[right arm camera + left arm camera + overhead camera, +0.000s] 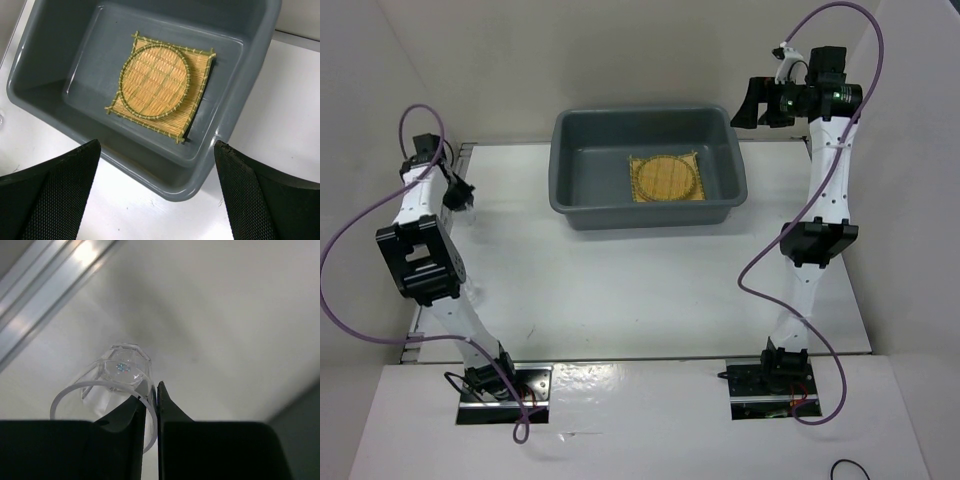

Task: Place the mixed dishes into the plastic bin

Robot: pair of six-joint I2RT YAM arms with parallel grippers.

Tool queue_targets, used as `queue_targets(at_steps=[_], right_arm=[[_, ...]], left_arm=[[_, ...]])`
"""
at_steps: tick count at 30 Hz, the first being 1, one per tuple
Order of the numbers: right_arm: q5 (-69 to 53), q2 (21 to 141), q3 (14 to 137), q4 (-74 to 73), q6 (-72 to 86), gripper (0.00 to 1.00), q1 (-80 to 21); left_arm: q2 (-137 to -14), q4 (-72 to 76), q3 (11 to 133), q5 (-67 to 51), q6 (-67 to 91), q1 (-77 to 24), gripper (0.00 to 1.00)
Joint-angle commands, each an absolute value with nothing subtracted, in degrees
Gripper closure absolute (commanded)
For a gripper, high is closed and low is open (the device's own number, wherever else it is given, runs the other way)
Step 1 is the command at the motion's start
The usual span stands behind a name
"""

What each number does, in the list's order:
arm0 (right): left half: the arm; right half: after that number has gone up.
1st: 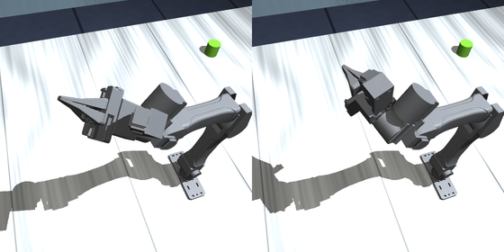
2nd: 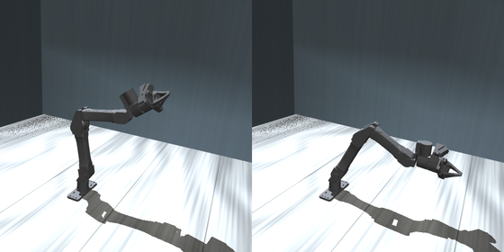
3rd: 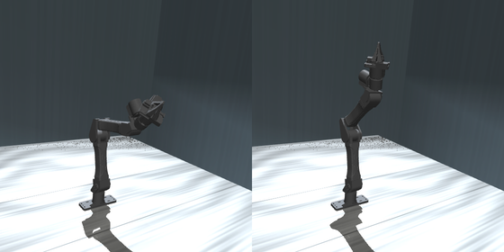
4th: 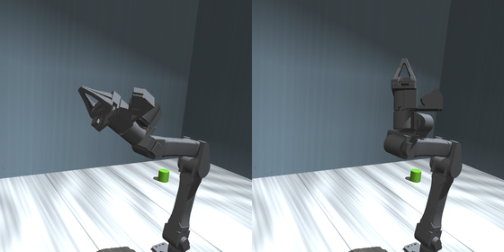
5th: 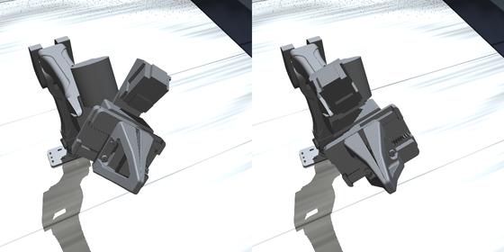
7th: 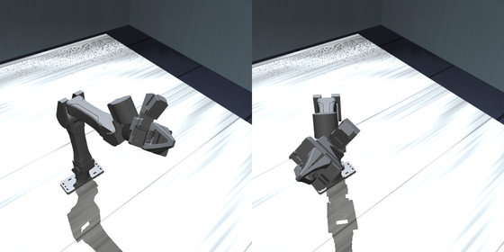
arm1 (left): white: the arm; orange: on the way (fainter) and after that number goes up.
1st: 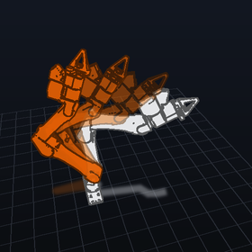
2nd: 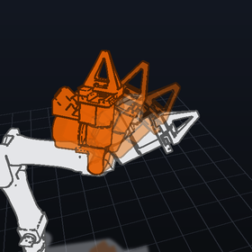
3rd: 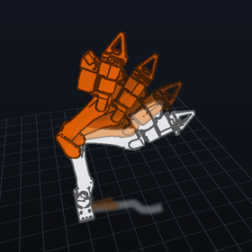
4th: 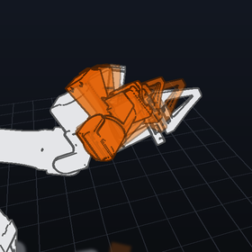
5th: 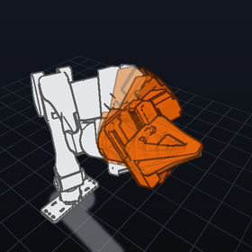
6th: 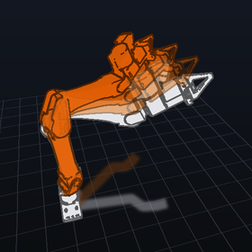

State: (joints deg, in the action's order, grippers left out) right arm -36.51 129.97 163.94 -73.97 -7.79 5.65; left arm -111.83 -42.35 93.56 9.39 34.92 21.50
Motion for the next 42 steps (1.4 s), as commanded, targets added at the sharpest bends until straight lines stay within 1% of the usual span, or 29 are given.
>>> queue_targets(at_steps=[1,2,3,4,5,6,7,8,9,10,11,13,15,16,17,22,30,32,35,37,39,41,42], right_arm=[[-35.51,125.86,163.65,-74.09,-8.61,0.02,5.71],[-35.51,125.86,163.65,-74.09,-8.61,0.02,5.71],[-35.51,125.86,163.65,-74.09,-8.61,0.02,5.71],[-35.51,125.86,163.65,-74.09,-8.61,0.02,5.71],[-35.51,125.86,163.65,-74.09,-8.61,0.02,5.71],[-34.90,125.86,163.65,-74.09,-8.61,0.02,5.71],[-34.89,125.86,163.65,-74.09,-8.61,0.02,5.71],[-34.89,125.86,163.65,-74.09,-8.61,0.02,5.71],[-34.89,125.86,163.65,-74.09,-8.61,0.02,5.71],[-34.89,125.86,163.65,-74.09,-8.61,0.02,6.41],[-34.89,125.86,164.26,-74.09,-8.61,0.02,7.03],[-35.50,125.86,164.27,-74.09,-8.61,0.02,7.81],[-35.51,125.86,164.79,-74.09,-8.61,0.02,8.61],[-36.03,126.47,165.32,-74.09,-8.61,0.02,9.22],[-36.04,126.47,165.32,-74.09,-8.61,0.02,9.75],[-37.70,128.05,165.85,-74.09,-8.61,0.02,10.28],[-40.08,129.81,166.90,-74.09,-8.09,0.02,14.32],[-40.69,130.34,166.90,-74.09,-7.56,0.02,14.94],[-41.22,130.34,167.43,-74.09,-7.56,0.02,15.47],[-41.22,130.34,167.43,-74.09,-7.56,0.02,15.47],[-41.75,130.34,167.43,-74.09,-7.56,0.02,15.47],[-41.75,130.34,167.43,-74.09,-7.56,0.02,15.47],[-41.75,130.34,167.95,-74.09,-7.56,0.02,15.47]], left_arm=[[-105.14,-35.11,98.79,-5.18,39.98,21.53,1.00],[-103.12,-30.20,97.22,-9.71,41.03,21.53,1.00],[-100.66,-21.71,96.34,-12.89,42.52,20.32,1.00],[-100.64,-19.27,98.50,-16.75,43.50,17.26,1.00],[-101.85,-19.25,102.53,-17.57,42.29,15.23,1.00],[-106.82,-22.47,108.05,-18.88,37.14,13.12,1.00],[-110.62,-25.89,123.68,-20.90,33.61,9.09,1.00],[-115.53,-39.15,135.41,-21.53,30.27,6.88,1.00],[-123.93,-43.64,145.36,-21.53,27.71,4.59,1.00],[-124.01,-42.81,146.42,-22.84,29.43,3.87,1.00],[-124.88,-40.80,143.82,-24.33,29.44,2.91,1.00],[-127.17,-46.46,146.24,-21.73,26.56,-0.42,1.00],[-127.87,-47.10,142.85,-19.43,25.76,-1.93,1.00],[-128.58,-49.98,142.82,-17.94,24.45,-2.72,1.00],[-129.89,-51.05,142.82,-13.67,23.82,-4.73,1.00],[-135.16,-54.84,141.59,-6.17,21.63,-10.27,1.00],[-142.11,-55.99,144.22,-2.64,21.62,-16.17,0.99],[-143.17,-55.99,144.84,-2.29,21.62,-16.79,0.95],[-144.84,-55.99,144.84,-1.76,21.62,-17.92,0.94],[-146.24,-56.60,145.37,-0.88,21.62,-17.93,0.89],[-146.77,-56.60,145.37,-0.88,21.62,-17.93,0.88],[-146.78,-56.60,145.90,-0.36,21.62,-17.93,0.81],[-146.78,-56.60,146.42,0.17,21.62,-17.93,0.75]])
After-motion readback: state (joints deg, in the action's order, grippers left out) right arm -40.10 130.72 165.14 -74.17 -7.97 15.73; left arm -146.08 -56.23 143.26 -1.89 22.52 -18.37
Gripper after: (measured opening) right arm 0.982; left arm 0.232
